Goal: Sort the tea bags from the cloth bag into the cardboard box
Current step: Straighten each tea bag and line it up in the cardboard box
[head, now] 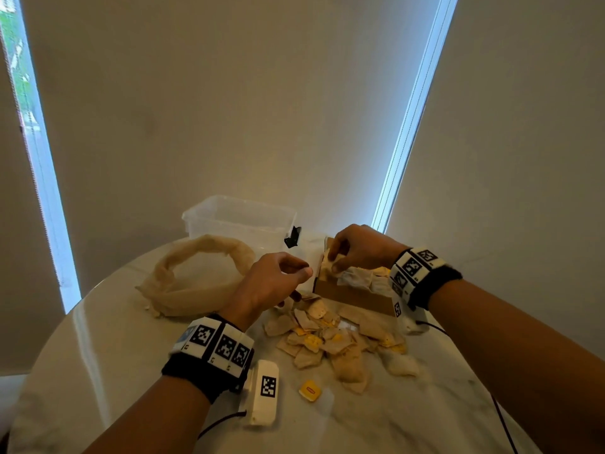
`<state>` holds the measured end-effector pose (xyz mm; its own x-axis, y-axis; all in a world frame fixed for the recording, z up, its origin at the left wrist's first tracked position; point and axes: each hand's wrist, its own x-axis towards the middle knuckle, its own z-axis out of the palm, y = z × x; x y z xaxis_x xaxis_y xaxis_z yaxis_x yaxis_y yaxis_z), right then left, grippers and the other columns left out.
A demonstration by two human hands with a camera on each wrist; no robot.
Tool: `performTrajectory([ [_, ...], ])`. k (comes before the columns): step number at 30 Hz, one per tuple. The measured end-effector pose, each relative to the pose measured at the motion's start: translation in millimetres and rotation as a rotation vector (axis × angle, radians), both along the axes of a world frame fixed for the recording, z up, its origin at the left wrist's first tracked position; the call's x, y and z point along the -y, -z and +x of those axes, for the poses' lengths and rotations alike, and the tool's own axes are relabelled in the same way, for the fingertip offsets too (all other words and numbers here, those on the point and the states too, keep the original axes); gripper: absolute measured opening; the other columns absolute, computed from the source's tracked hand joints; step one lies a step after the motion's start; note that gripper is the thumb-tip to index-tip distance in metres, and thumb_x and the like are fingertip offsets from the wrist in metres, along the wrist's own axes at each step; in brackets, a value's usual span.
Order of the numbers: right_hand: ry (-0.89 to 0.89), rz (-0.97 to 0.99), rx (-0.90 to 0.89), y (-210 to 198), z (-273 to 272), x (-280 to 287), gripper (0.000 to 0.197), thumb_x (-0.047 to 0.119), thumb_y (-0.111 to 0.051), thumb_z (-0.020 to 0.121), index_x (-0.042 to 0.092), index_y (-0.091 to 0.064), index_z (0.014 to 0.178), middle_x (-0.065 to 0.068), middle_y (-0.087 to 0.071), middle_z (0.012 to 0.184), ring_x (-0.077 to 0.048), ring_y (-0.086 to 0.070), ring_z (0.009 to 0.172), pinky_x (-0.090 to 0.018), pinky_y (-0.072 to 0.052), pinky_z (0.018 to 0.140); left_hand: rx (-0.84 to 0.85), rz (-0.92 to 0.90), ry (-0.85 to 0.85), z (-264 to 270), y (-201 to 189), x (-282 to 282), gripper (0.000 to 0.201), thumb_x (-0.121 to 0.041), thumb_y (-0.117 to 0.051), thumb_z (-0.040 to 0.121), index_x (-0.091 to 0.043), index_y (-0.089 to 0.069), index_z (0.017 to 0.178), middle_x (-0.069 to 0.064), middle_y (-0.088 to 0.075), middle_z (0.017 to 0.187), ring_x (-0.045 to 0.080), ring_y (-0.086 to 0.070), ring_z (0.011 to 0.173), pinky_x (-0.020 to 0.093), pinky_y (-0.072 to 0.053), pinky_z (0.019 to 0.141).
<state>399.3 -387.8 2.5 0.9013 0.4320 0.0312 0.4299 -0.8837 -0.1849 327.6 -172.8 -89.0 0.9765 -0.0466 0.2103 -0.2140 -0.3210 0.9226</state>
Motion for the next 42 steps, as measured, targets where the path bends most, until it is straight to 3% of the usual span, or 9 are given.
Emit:
performTrajectory([
  [5, -0.015, -0.096, -0.046, 16, 18, -12, 0.026, 0.030, -0.090, 0.083, 0.022, -0.080, 0.106, 0.010, -0.067, 0.093, -0.013, -0.061, 0.091, -0.020, -0.045, 0.075, -0.011, -0.014, 0.005, 2, 2, 0, 0.033, -0.045, -0.073, 0.096, -0.026, -0.072, 0.123, -0.010, -0.071, 0.118, 0.014, -0.078, 0.083, 0.022, -0.053, 0.054],
  [10, -0.028, -0.205, -0.135, 23, 30, -20, 0.022, 0.025, -0.085, 0.088, 0.024, -0.081, 0.110, 0.003, -0.074, 0.109, -0.019, -0.066, 0.106, -0.028, -0.053, 0.093, -0.008, -0.018, 0.008, 3, 2, 0, 0.033, -0.045, -0.073, 0.097, -0.025, -0.072, 0.123, -0.009, -0.072, 0.117, 0.013, -0.078, 0.082, 0.023, -0.055, 0.056],
  [15, -0.030, -0.215, -0.112, 29, 35, -22, 0.020, 0.021, -0.087, 0.086, 0.021, -0.080, 0.105, -0.001, -0.072, 0.112, -0.020, -0.065, 0.106, -0.034, -0.056, 0.097, -0.021, -0.020, 0.011, 2, 1, 0, 0.032, -0.043, -0.073, 0.098, -0.024, -0.072, 0.123, -0.008, -0.072, 0.114, 0.015, -0.078, 0.082, 0.024, -0.054, 0.054],
  [21, -0.024, -0.177, 0.035, 40, 33, -16, 0.015, 0.028, -0.089, 0.083, 0.024, -0.079, 0.093, 0.005, -0.067, 0.102, -0.016, -0.062, 0.097, -0.030, -0.056, 0.088, -0.033, -0.026, 0.011, -1, -2, 0, 0.033, -0.040, -0.072, 0.099, -0.021, -0.070, 0.126, -0.010, -0.071, 0.112, 0.012, -0.079, 0.072, 0.026, -0.054, 0.054],
  [28, -0.118, -0.125, 0.116, 17, 7, -8, 0.019, 0.032, -0.082, 0.092, 0.023, -0.080, 0.109, 0.010, -0.065, 0.101, -0.006, -0.057, 0.089, -0.014, -0.036, 0.070, 0.068, -0.104, -0.080, -6, -10, -2, 0.025, -0.037, -0.066, 0.103, -0.021, -0.069, 0.122, -0.006, -0.075, 0.107, 0.014, -0.078, 0.071, 0.024, -0.054, 0.051],
  [32, -0.179, -0.005, -0.020, 21, -23, -29, 0.021, 0.038, -0.081, 0.092, 0.031, -0.077, 0.112, 0.015, -0.071, 0.107, -0.003, -0.065, 0.095, -0.024, -0.052, 0.085, 0.186, -0.208, -0.203, -10, -20, -3, 0.027, -0.044, -0.062, 0.104, -0.022, -0.071, 0.117, -0.007, -0.077, 0.101, 0.015, -0.074, 0.064, 0.025, -0.049, 0.053],
  [38, -0.363, -0.209, -0.101, 56, -36, -61, 0.044, 0.003, -0.068, 0.094, 0.034, -0.076, 0.124, 0.002, -0.067, 0.132, -0.018, -0.067, 0.110, -0.032, -0.057, 0.090, 0.236, -0.256, -0.265, -14, -23, -3, 0.027, -0.045, -0.056, 0.107, -0.024, -0.073, 0.114, -0.008, -0.076, 0.096, 0.011, -0.069, 0.060, 0.021, -0.047, 0.054],
  [40, -0.355, -0.168, -0.063, 58, -35, -61, 0.038, 0.003, -0.067, 0.095, 0.030, -0.080, 0.117, 0.004, -0.073, 0.124, -0.012, -0.068, 0.102, -0.033, -0.059, 0.094, 0.225, -0.263, -0.249, -15, -22, -2, 0.026, -0.043, -0.057, 0.107, -0.024, -0.073, 0.113, -0.007, -0.077, 0.095, 0.011, -0.069, 0.060, 0.018, -0.046, 0.052],
  [42, -0.323, -0.079, -0.020, 50, -38, -54, 0.027, 0.009, -0.070, 0.096, 0.027, -0.082, 0.112, 0.008, -0.077, 0.113, 0.000, -0.066, 0.088, -0.019, -0.054, 0.086, 0.225, -0.265, -0.234, -16, -22, -2, 0.025, -0.041, -0.058, 0.107, -0.023, -0.073, 0.113, -0.006, -0.077, 0.093, 0.012, -0.068, 0.060, 0.016, -0.046, 0.050],
])
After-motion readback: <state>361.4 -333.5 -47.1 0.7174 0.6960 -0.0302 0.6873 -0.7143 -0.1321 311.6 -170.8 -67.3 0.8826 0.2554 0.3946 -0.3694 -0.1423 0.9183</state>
